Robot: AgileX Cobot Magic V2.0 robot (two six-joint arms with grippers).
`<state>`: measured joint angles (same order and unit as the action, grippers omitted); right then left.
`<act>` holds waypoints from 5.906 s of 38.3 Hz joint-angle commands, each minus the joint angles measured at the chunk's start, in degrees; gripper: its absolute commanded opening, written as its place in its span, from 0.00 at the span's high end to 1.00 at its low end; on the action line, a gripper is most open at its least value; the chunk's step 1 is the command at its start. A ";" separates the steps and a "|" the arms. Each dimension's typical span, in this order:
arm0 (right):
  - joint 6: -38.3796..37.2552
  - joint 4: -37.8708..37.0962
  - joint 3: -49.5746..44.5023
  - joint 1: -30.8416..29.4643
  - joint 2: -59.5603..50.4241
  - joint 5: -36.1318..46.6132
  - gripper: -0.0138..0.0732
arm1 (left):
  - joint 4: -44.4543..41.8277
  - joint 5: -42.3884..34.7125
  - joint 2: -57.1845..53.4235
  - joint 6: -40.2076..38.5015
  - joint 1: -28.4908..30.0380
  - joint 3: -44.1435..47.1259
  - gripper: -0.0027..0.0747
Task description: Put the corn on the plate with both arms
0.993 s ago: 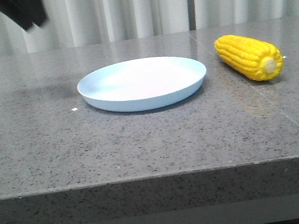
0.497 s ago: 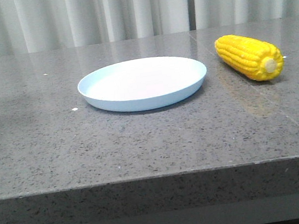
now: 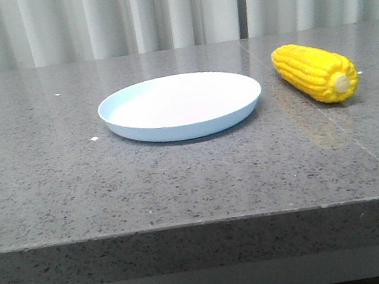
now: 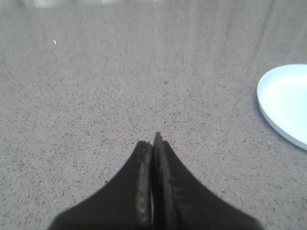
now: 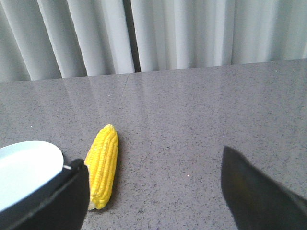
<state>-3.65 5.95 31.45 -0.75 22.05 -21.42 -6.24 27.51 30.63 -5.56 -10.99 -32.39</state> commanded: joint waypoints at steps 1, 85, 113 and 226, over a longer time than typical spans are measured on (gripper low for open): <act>0.52 0.44 1.99 -0.41 0.74 4.41 0.16 | 0.14 -7.00 -8.66 -0.62 0.24 3.40 0.99; 0.52 8.52 39.73 11.48 68.64 -13.75 0.34 | -0.11 -7.53 -31.58 -0.62 0.24 11.99 0.99; -3.34 8.52 50.90 21.64 65.42 -18.43 0.73 | -0.11 -7.53 -31.58 -0.62 0.24 11.99 0.99; -7.80 -11.90 6.99 6.72 6.53 -8.00 0.98 | -0.11 -7.53 -31.58 -0.62 0.24 11.99 0.99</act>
<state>-11.69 -4.81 40.93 6.33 33.91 -36.96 -6.45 24.91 -0.39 -5.81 -10.99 -19.06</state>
